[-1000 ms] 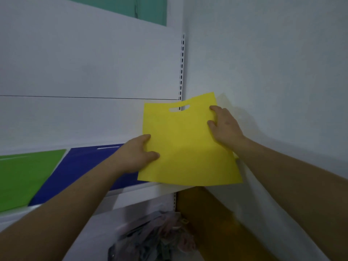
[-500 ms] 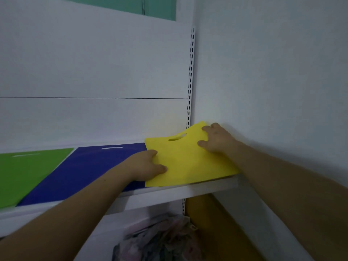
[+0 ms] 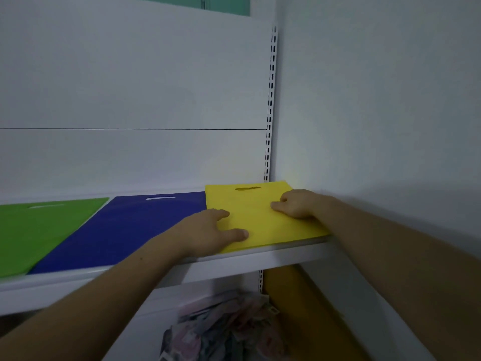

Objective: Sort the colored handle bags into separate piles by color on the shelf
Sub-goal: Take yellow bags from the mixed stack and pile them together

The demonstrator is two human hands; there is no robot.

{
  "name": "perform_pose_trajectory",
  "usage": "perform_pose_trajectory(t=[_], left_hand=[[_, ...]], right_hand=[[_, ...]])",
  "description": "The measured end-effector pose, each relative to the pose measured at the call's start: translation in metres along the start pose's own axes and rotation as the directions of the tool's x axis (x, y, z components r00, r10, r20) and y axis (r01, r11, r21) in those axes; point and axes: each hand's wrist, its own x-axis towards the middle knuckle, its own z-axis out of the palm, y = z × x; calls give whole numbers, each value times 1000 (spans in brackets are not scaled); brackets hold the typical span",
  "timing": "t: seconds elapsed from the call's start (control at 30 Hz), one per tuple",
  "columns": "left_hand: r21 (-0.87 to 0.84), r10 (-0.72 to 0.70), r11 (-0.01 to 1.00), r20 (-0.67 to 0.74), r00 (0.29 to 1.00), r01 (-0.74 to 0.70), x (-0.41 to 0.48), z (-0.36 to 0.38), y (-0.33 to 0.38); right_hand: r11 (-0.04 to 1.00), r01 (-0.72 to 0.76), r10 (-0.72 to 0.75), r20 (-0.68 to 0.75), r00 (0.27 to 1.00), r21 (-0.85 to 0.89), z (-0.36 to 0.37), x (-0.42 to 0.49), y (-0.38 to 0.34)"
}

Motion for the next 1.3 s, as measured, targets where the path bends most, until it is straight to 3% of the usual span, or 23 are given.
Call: perform_pose_trajectory(t=[0.13, 0.3, 0.6, 1.3], left_hand=[[70, 60, 995, 52, 997, -64, -10, 5, 7], [150, 98, 984, 2, 995, -97, -11, 12, 6], [195, 120, 974, 1, 993, -117, -11, 17, 3], [109, 26, 994, -7, 1000, -25, -8, 17, 19]], right_hand=[[999, 6, -7, 45, 999, 40, 0, 0, 0], [1000, -11, 11, 21, 1000, -2, -1, 1, 1], [997, 1, -3, 29, 1000, 77, 6, 3, 7], [995, 47, -51, 50, 997, 87, 7, 3, 10]])
